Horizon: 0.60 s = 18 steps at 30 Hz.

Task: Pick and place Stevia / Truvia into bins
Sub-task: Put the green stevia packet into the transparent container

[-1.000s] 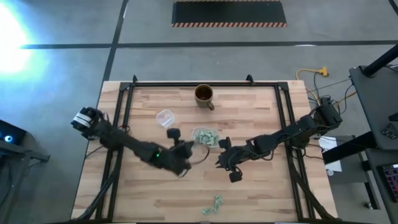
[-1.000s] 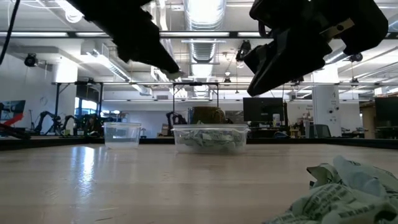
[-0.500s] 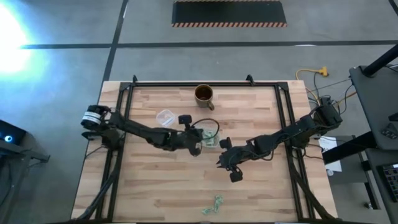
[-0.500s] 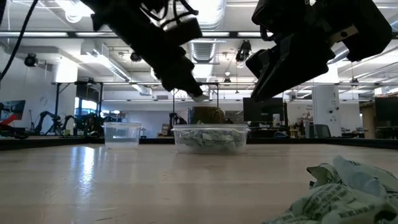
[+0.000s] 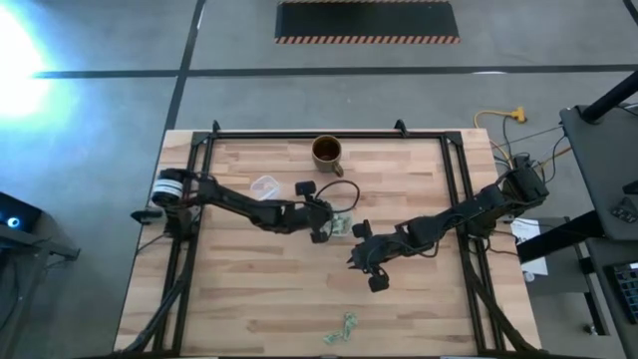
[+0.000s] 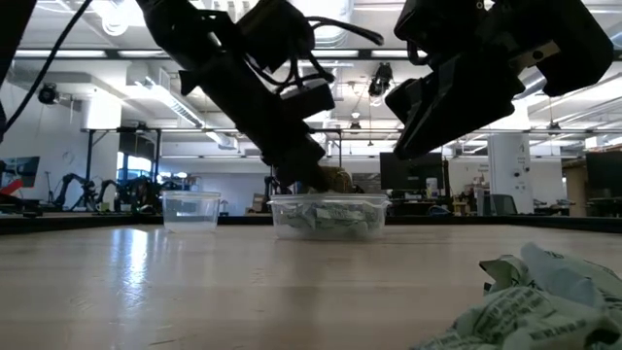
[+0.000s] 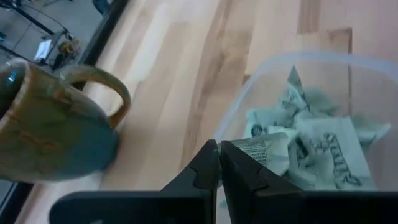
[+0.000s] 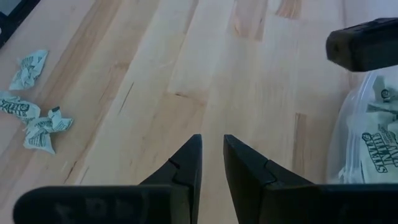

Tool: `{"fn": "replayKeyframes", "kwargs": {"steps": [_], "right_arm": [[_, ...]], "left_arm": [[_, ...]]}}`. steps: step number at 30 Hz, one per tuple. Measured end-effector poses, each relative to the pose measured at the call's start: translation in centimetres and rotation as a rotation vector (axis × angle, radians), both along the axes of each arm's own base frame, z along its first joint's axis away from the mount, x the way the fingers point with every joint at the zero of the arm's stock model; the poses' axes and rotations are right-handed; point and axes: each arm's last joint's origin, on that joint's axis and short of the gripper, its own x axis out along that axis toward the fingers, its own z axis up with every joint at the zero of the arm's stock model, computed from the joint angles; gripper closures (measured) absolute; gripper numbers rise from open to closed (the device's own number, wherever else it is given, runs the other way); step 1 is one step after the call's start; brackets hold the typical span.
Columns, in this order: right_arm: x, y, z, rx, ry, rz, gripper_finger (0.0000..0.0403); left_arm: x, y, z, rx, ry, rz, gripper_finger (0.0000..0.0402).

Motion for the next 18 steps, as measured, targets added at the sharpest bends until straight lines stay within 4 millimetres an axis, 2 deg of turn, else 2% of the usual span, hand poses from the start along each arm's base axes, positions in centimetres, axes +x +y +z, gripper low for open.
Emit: {"fn": "replayKeyframes", "kwargs": {"steps": [9, 18], "right_arm": [[-0.11, -0.05, -0.19, 0.001, 0.007, -0.004, 0.0346], [-0.13, -0.06, -0.22, 0.004, 0.008, -0.007, 0.0346]], "left_arm": [[0.2, -0.04, 0.04, -0.002, -0.004, -0.004, 0.0391], [0.12, -0.1, 0.31, -0.005, -0.009, -0.008, 0.0277]]}}
